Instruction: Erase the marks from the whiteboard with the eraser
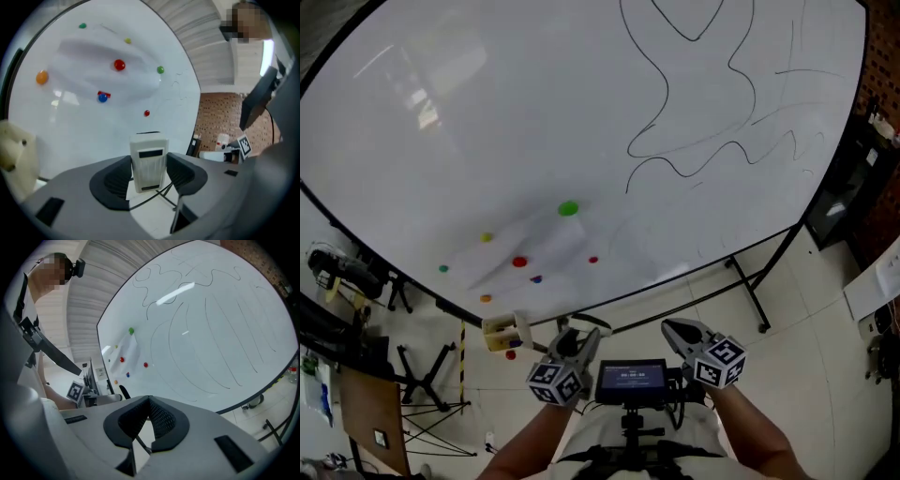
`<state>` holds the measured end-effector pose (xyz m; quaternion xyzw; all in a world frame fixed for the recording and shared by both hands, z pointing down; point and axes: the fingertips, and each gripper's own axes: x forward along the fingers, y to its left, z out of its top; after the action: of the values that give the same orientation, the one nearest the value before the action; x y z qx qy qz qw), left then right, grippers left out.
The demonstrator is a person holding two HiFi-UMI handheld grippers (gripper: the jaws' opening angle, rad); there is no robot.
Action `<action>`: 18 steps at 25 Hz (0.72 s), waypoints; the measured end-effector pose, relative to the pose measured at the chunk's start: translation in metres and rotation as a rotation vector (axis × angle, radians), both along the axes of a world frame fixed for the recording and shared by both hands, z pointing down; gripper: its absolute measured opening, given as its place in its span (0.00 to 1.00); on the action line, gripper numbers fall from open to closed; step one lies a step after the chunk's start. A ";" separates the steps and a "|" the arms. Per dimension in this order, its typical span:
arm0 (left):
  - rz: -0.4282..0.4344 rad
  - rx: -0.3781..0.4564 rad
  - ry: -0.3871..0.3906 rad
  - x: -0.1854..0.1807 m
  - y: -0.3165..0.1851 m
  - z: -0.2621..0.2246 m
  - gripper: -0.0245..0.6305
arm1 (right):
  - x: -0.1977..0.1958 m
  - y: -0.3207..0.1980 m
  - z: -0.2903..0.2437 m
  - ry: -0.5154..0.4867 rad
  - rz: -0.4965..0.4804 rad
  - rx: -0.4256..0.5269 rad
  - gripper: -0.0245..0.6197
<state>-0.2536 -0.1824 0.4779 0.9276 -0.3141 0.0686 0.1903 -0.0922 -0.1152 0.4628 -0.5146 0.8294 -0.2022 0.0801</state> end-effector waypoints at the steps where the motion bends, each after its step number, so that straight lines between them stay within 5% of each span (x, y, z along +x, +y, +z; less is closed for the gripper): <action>1: -0.021 -0.060 0.038 0.011 0.000 0.008 0.42 | 0.010 0.000 -0.001 0.001 -0.011 0.006 0.07; 5: -0.047 -0.196 0.053 0.063 0.004 0.045 0.42 | 0.058 0.000 -0.002 -0.018 -0.027 0.025 0.07; 14: -0.112 -0.265 0.022 0.145 0.010 0.082 0.43 | 0.135 -0.003 0.023 -0.078 -0.066 0.020 0.07; 18: -0.183 -0.331 0.076 0.159 0.013 0.094 0.43 | 0.154 -0.003 0.021 -0.081 -0.102 0.021 0.07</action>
<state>-0.0944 -0.1696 0.5717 0.8532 -0.3740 0.0665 0.3575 0.0614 -0.1186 0.4838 -0.4623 0.8526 -0.2179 0.1085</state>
